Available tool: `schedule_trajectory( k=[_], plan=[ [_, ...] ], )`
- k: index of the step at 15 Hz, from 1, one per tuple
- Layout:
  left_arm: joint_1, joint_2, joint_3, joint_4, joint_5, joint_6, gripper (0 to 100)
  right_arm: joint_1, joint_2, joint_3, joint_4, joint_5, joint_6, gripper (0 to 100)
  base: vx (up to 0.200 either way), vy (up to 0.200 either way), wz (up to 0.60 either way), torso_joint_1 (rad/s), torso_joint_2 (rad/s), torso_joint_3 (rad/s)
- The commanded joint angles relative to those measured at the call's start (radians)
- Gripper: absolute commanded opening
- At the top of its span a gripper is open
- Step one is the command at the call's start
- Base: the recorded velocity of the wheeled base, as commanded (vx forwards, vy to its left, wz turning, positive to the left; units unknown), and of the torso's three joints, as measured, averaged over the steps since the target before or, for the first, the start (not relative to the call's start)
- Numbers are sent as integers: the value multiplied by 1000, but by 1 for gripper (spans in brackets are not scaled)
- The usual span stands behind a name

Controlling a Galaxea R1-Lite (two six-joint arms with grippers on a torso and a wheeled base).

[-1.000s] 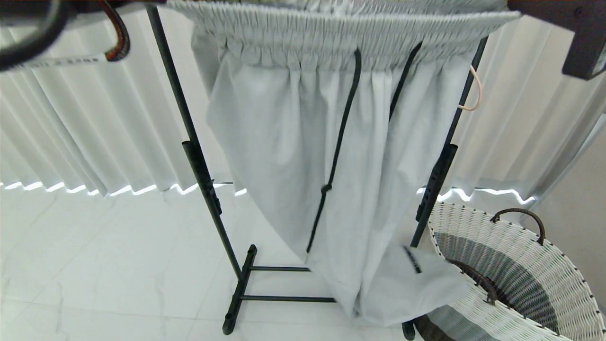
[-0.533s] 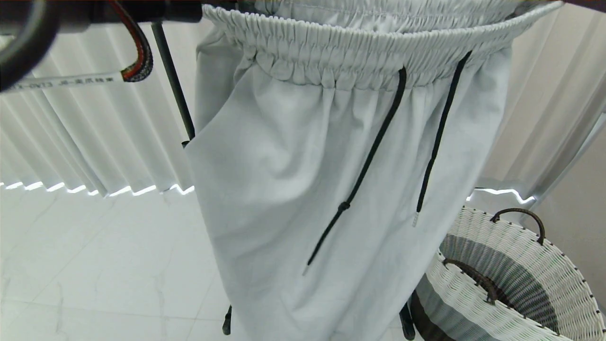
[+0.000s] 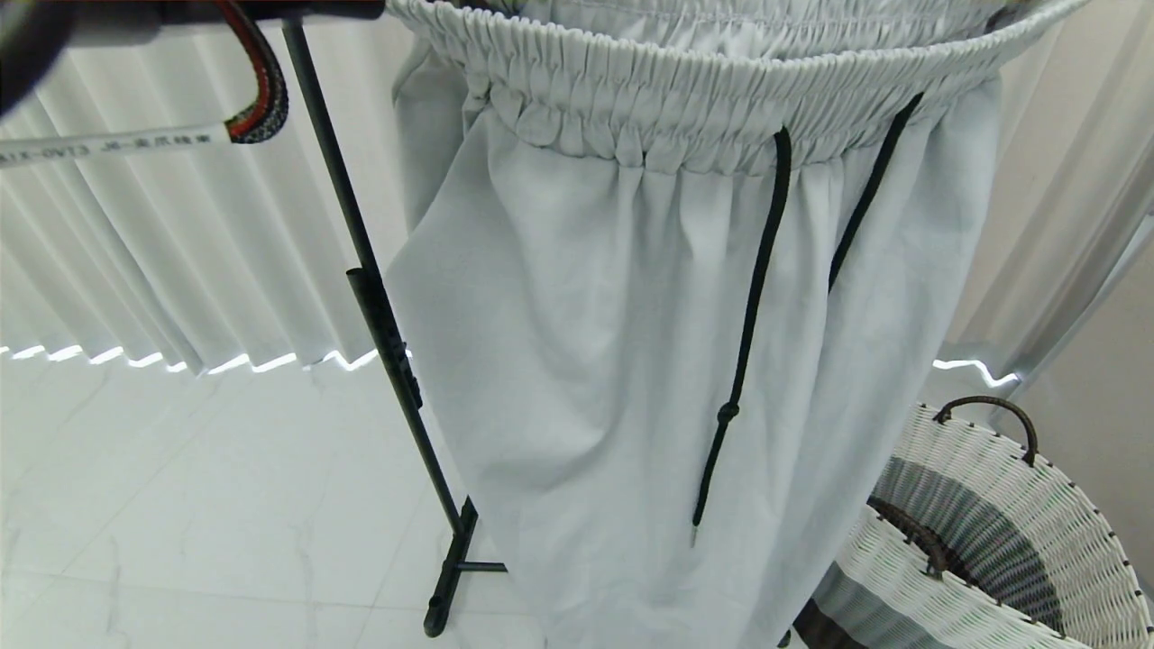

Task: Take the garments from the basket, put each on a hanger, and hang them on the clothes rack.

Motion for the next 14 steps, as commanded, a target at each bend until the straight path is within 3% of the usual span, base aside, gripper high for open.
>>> schedule_trajectory(
  k=[1,10,12,14],
  plan=[
    [2,1,3,1,0,0,0,1,-13,7,3,-1,-1,0,0,0,0,0,0,0],
    [3,1,14,1,0,-2,0,1,-40,12,60,0,-1,0,0,0,0,0,0,0],
    [3,11,12,-24,0,0,0,5,-74,9,123,0,-1,0,0,0,0,0,0,0],
    [3,37,6,-59,0,3,0,80,-122,2,229,0,1,0,0,0,0,0,0,0]
  ],
)
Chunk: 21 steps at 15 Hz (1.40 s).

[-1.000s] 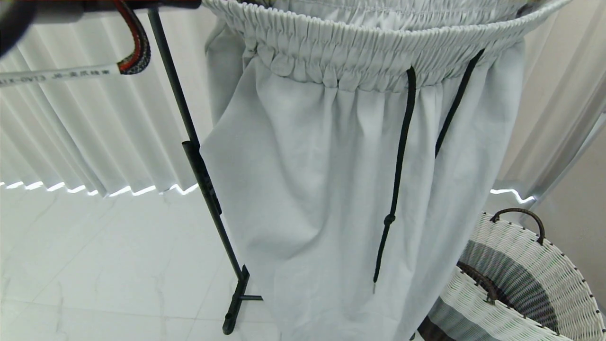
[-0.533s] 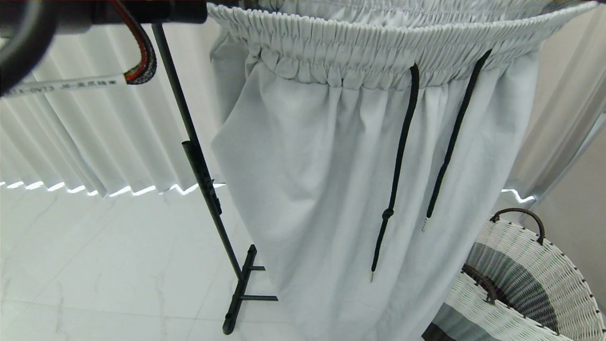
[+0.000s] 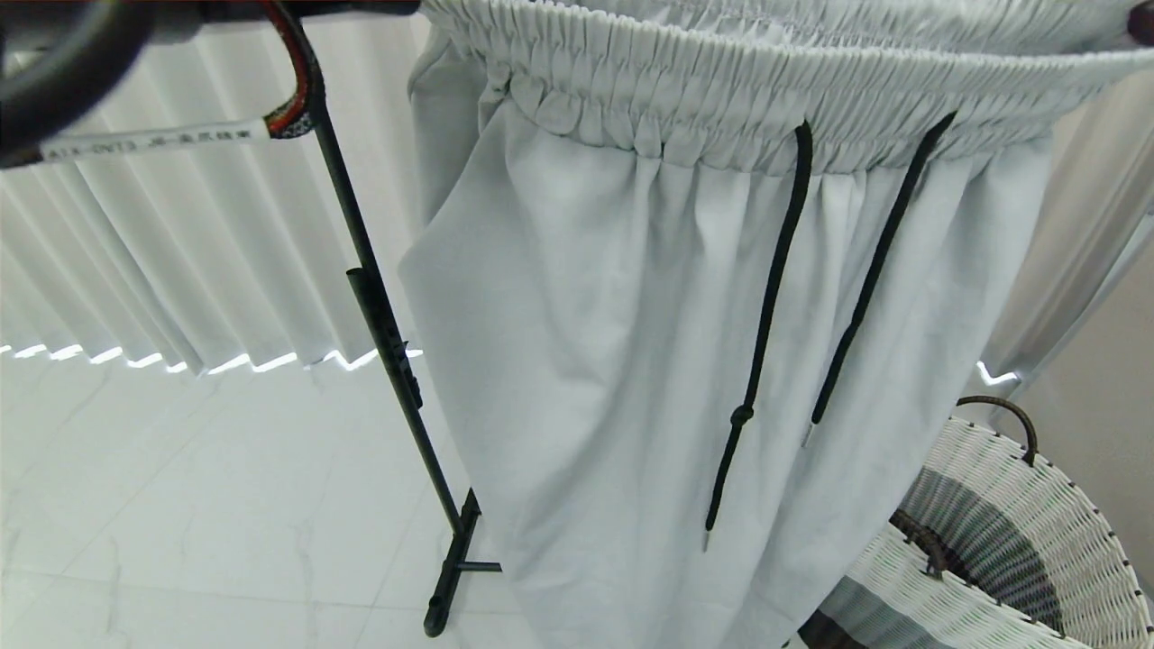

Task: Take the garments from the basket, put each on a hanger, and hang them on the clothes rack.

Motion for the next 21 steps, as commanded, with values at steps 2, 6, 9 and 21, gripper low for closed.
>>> schedule_trajectory(
  k=[2,6,9,21],
  plan=[
    [16,42,-3,-16,0,1,0,168,-66,-6,136,2,5,0,0,0,0,0,0,0],
    [39,62,-8,-56,-1,4,0,306,1,-8,147,3,7,0,0,0,0,0,0,0],
    [77,55,-6,-56,-1,8,0,306,5,-6,142,2,7,0,0,0,0,0,0,0],
    [-175,-223,58,258,0,-42,0,29,84,-20,-120,-4,5,0,0,0,0,0,0,0]
  ],
)
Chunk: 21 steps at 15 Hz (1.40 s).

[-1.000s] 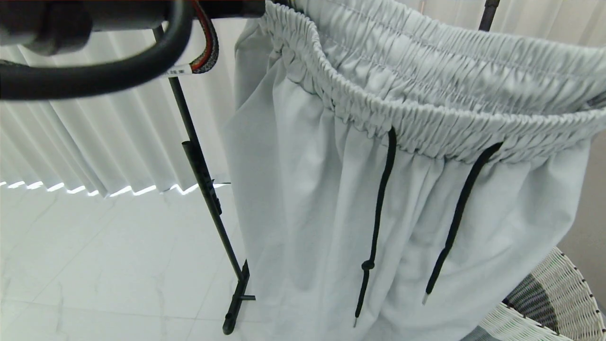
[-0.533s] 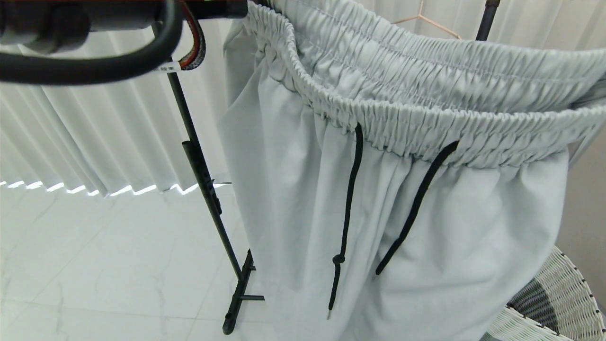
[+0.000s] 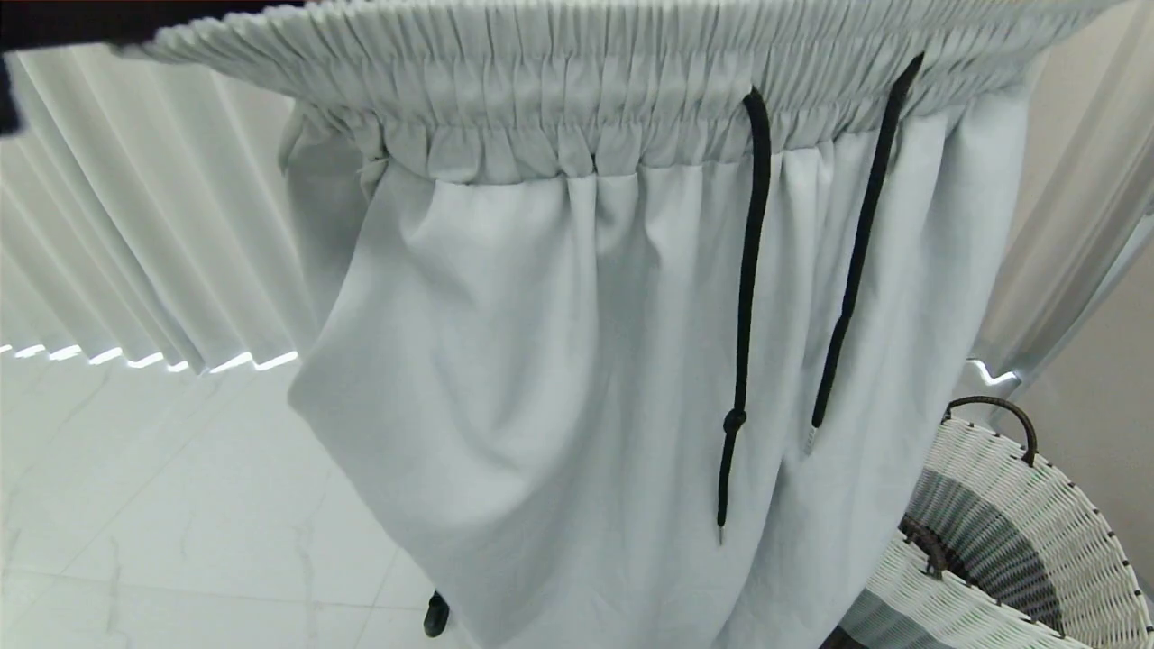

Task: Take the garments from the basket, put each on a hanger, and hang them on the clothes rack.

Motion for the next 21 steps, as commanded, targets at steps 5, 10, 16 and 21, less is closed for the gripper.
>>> schedule_trajectory(
  k=[5,10,16,21],
  plan=[
    [-264,-81,20,18,2,-2,0,-26,105,-40,-78,-1,-3,0,0,0,0,0,0,0],
    [-301,-79,20,18,2,-1,0,-26,94,-47,-72,-1,-6,0,0,0,0,0,0,0],
    [-147,-12,-19,9,74,81,0,-26,51,-43,-61,-58,-6,0,0,0,0,0,0,0],
    [-72,17,16,9,92,87,0,-20,14,6,-1,-59,-6,0,0,0,0,0,0,0]
  ],
)
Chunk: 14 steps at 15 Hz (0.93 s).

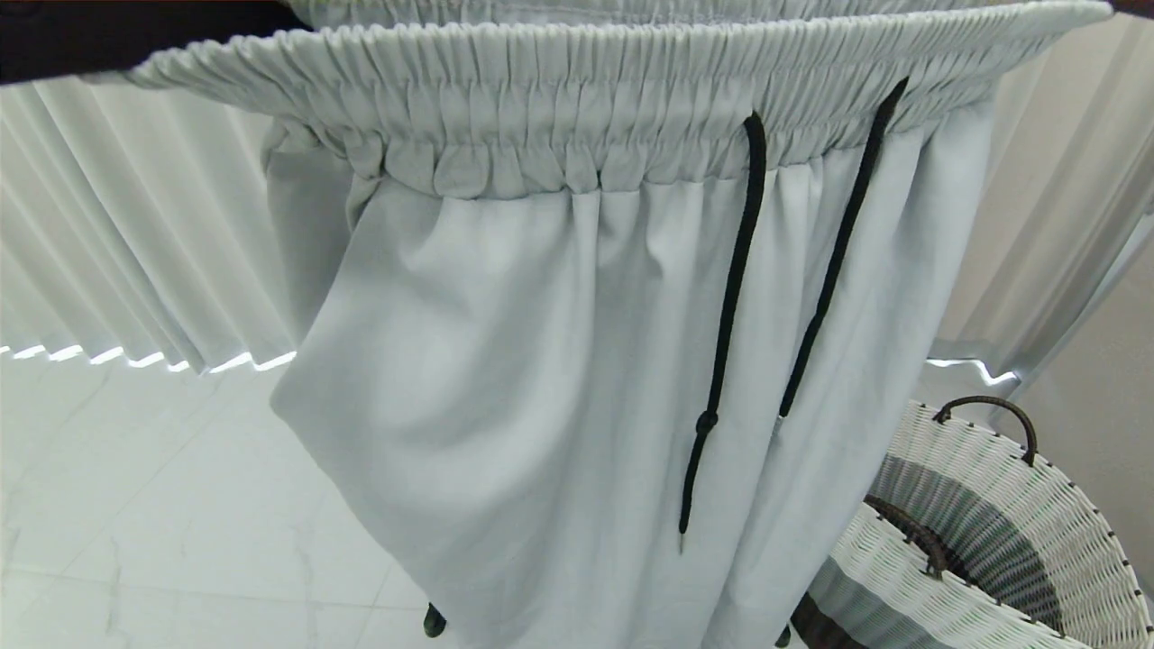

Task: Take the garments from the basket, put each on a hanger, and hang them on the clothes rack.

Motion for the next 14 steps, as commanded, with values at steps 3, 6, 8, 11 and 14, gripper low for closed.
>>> schedule_trajectory(
  k=[3,6,8,11,14],
  plan=[
    [6,8,2,-2,5,0,0,4,-7,4,-5,2,0,0,0,0,0,0,0,0],
    [7,5,0,-3,7,0,0,4,-10,7,-5,2,1,0,0,0,0,0,0,0],
    [7,6,0,-3,7,0,0,4,-16,8,-2,2,1,100,0,0,0,0,0,0],
    [9,8,-1,-3,7,0,0,4,-32,31,-3,4,0,100,0,0,0,0,0,0],
    [81,6,-1,-3,21,0,0,32,-71,87,-11,7,0,100,0,0,0,0,0,0]
  ],
)
